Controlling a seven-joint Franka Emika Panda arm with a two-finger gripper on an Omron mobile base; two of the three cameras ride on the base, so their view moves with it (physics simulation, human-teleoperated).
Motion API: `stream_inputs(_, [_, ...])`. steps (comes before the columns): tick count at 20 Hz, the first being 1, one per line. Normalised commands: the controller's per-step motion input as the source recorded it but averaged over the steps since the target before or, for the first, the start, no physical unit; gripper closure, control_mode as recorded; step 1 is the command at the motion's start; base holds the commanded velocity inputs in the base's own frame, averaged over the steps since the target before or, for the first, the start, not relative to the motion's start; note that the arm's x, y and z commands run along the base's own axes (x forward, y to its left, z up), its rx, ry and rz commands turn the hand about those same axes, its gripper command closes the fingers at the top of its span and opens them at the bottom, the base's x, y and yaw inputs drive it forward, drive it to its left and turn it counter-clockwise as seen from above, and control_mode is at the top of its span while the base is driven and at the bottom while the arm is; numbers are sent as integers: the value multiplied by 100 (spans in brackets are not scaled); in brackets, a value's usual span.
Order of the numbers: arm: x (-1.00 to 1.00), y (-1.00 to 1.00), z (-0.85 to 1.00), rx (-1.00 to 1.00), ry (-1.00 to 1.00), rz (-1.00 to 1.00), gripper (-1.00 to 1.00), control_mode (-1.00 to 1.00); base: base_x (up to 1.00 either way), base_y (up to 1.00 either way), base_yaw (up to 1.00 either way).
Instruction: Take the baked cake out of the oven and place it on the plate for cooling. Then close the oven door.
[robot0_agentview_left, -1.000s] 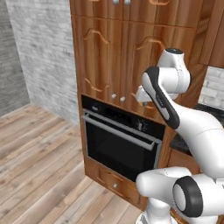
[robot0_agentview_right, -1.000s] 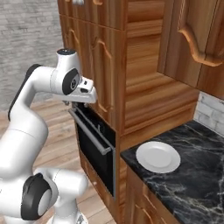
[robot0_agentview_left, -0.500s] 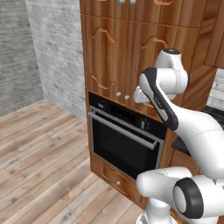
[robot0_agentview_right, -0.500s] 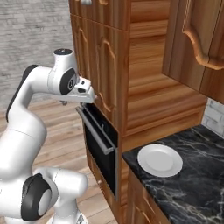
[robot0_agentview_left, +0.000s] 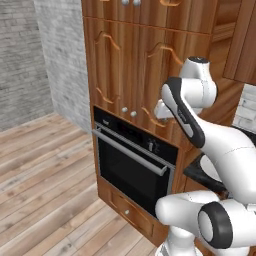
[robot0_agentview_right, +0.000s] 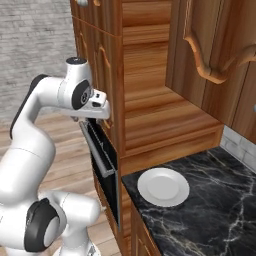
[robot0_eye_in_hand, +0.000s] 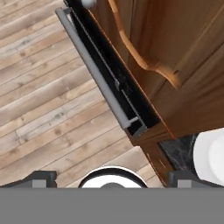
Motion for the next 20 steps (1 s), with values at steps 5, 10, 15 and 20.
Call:
stream_inputs(5, [0,9,-10,1,0,10,-100,-100,0,0,0])
stream_inputs(10, [-9,85,-7,-13,0,3,-100,-100,0,0,0])
stream_inputs(15, [-1,77,-26,-22,0,0,-100,-100,0,0,0])
stream_inputs(20, [7,43,-44,-21,0,0,-100,-100,0,0,0])
